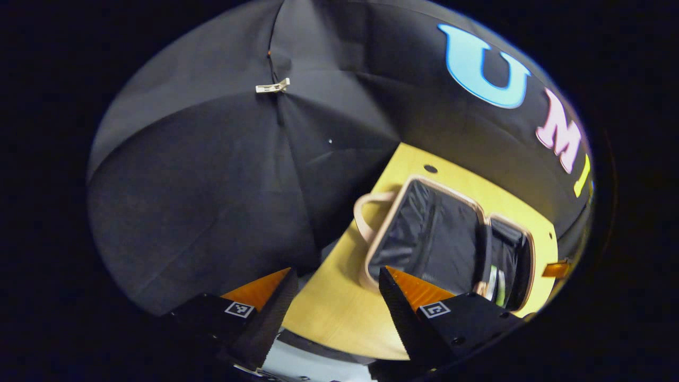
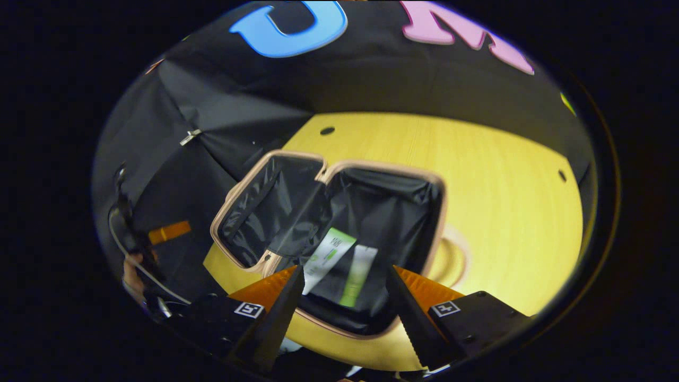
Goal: First open the suitcase, pack the skin care products into it, and then close the suitcase.
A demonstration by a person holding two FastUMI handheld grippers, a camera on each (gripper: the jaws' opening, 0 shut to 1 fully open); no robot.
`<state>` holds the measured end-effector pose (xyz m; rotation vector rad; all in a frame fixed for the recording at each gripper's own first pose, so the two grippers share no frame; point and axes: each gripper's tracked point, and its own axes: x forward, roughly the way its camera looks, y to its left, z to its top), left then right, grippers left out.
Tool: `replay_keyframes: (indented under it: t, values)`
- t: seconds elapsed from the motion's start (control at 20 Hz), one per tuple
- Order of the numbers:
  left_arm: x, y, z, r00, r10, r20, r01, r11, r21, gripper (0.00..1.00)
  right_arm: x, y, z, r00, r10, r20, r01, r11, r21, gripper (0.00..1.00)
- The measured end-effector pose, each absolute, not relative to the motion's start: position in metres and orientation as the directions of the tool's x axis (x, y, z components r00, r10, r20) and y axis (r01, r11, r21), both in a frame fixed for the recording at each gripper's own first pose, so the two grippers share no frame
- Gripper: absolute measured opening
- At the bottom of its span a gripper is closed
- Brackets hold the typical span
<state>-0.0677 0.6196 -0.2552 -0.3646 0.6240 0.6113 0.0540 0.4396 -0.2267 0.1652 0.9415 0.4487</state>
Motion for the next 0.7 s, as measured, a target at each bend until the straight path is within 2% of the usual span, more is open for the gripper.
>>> replay_keyframes:
  t: [0.05,0.1,0.2,0.3,0.5,0.6,0.7]
  values:
    - [-0.052,0.633,-0.253,0.652,0.429,-0.625,-0.640,0.753,-0.150,1.00,0.052,0.419,-0.207,0.541,0.425,-0.726,-0.298,0.904,0.307,0.98]
    - [-0.035,0.639,-0.256,0.655,0.422,-0.626,-0.645,0.745,-0.172,0.96,0.049,0.404,-0.195,0.570,0.418,-0.707,-0.290,0.908,0.303,0.98]
    - [-0.006,0.649,-0.265,0.654,0.401,-0.641,-0.654,0.726,-0.214,0.97,0.040,0.380,-0.179,0.611,0.420,-0.671,-0.252,0.907,0.338,0.98]
    - [0.023,0.655,-0.277,0.652,0.370,-0.662,-0.656,0.713,-0.248,0.96,0.040,0.347,-0.183,0.654,0.363,-0.664,-0.188,0.928,0.323,0.98]
    - [0.051,0.662,-0.323,0.569,0.328,-0.754,-0.682,0.701,-0.209,0.96,0.022,0.307,-0.201,0.620,0.308,-0.721,-0.075,0.939,0.336,0.98]
    - [0.057,0.660,-0.347,0.522,0.281,-0.805,-0.687,0.698,-0.202,0.96,0.009,0.299,-0.211,0.593,0.297,-0.749,-0.040,0.939,0.341,0.98]
    - [0.060,0.665,-0.365,0.488,0.279,-0.827,-0.704,0.685,-0.185,0.97,0.005,0.296,-0.214,0.586,0.295,-0.755,-0.029,0.939,0.344,0.98]
